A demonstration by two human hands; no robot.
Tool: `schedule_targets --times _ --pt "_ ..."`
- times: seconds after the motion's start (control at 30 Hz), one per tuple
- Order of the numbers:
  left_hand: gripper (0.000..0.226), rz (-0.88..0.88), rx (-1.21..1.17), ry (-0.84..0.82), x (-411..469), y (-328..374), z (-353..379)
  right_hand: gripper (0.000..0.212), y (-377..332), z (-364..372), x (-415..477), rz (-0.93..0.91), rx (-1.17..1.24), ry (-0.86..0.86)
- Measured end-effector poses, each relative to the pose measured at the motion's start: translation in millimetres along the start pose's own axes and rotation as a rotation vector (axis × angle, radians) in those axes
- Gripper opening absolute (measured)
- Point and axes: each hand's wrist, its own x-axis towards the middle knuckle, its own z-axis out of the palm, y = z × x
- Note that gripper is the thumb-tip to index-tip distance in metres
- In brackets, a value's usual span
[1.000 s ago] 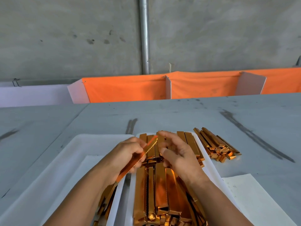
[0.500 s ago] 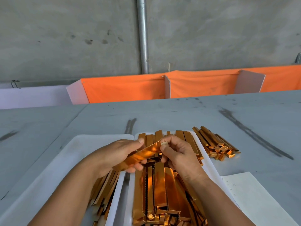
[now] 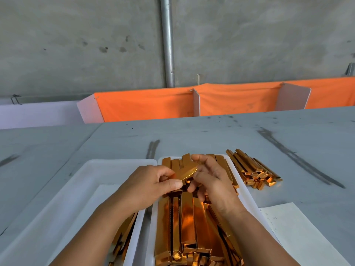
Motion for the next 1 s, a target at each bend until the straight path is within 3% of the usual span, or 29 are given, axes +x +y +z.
schedule_targets --times 0.3,0.57,0.7,0.8,0.9,1.0 --pt "0.033 0.057 0.157 0.113 -1.9 -1.5 15.6 0.031 1.2 -4.4 0.6 -0.020 0.031 -0.007" --pt "0.029 -0.014 0.010 0.106 -1.6 0.3 14.1 0.037 3.2 -4.5 2.6 -0.028 0.106 -0.007" --pt "0.023 -0.032 -0.118 0.025 0.3 2.9 8.8 0.044 2.8 -5.6 3.3 -0.024 0.110 -0.035" --pt "0.020 -0.061 -0.202 -0.110 -0.6 7.5 3.6 0.028 2.1 -5.3 2.5 -0.032 0.098 -0.037" --pt "0.016 -0.083 -0.247 -0.142 -1.0 10.8 -2.5 0.013 2.8 -5.9 2.5 -0.014 0.094 -0.004" --pt "0.017 -0.038 0.066 -0.003 -1.2 10.9 -5.8 0.016 4.3 -6.4 4.7 0.012 0.072 0.056"
